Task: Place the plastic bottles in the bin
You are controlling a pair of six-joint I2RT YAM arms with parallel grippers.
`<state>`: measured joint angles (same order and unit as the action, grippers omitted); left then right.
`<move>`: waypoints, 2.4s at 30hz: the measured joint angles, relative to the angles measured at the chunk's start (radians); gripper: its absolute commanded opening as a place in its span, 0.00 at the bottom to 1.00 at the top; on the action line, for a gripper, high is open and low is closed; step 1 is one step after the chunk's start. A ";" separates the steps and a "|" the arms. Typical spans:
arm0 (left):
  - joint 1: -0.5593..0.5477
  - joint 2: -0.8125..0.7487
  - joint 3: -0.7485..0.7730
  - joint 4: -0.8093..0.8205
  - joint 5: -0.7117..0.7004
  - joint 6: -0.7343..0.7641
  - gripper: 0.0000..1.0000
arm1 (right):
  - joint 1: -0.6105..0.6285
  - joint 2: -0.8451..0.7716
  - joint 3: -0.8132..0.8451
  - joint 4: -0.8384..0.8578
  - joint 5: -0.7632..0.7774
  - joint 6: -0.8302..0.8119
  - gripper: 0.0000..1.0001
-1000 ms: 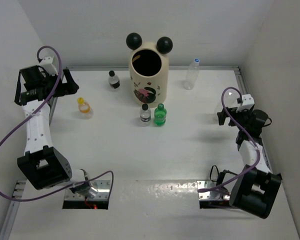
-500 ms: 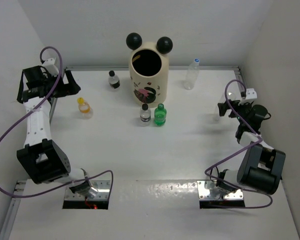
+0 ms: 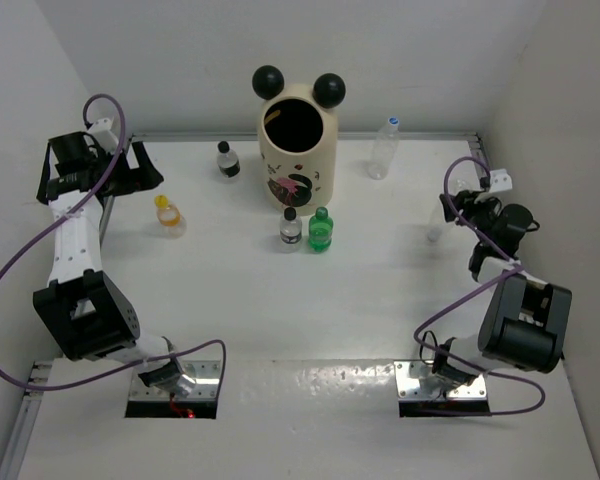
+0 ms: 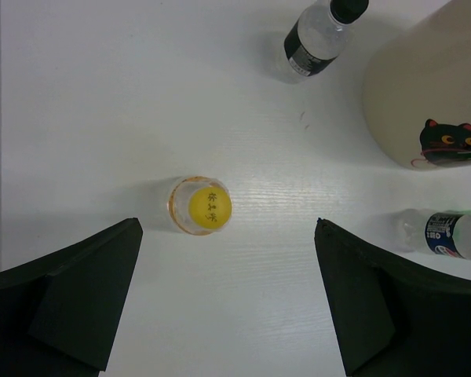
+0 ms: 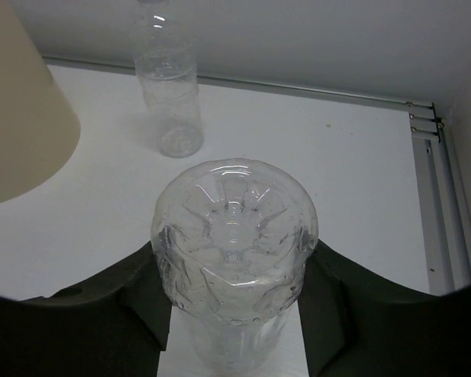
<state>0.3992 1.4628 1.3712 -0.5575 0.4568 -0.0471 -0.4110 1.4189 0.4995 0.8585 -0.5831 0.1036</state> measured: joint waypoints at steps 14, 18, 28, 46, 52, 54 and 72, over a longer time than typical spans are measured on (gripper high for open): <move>0.000 0.000 0.001 0.014 0.026 0.002 0.99 | 0.050 -0.280 0.125 -0.105 -0.120 0.101 0.02; 0.000 0.000 0.001 0.017 0.037 0.006 0.99 | 0.170 -0.322 0.309 -0.119 -0.192 0.233 0.00; 0.000 0.000 0.000 0.045 0.071 0.008 0.99 | 0.553 -0.147 0.741 -0.158 -0.265 0.311 0.00; 0.000 0.002 -0.003 0.053 0.086 0.011 0.99 | 0.872 0.252 0.926 -0.256 -0.092 -0.127 0.00; 0.000 0.002 -0.032 0.060 0.085 0.021 0.99 | 0.877 0.270 0.988 -0.229 -0.052 -0.198 0.00; 0.000 0.002 -0.043 0.060 0.083 0.025 0.99 | 0.878 0.285 1.011 -0.220 -0.045 -0.219 0.00; 0.007 0.003 -0.061 0.061 0.070 0.064 0.99 | 0.854 0.481 1.031 -0.251 0.027 -0.251 1.00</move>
<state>0.4065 1.4658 1.3098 -0.4969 0.5270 0.0170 0.4427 1.9003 1.5307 0.6071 -0.5556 -0.1471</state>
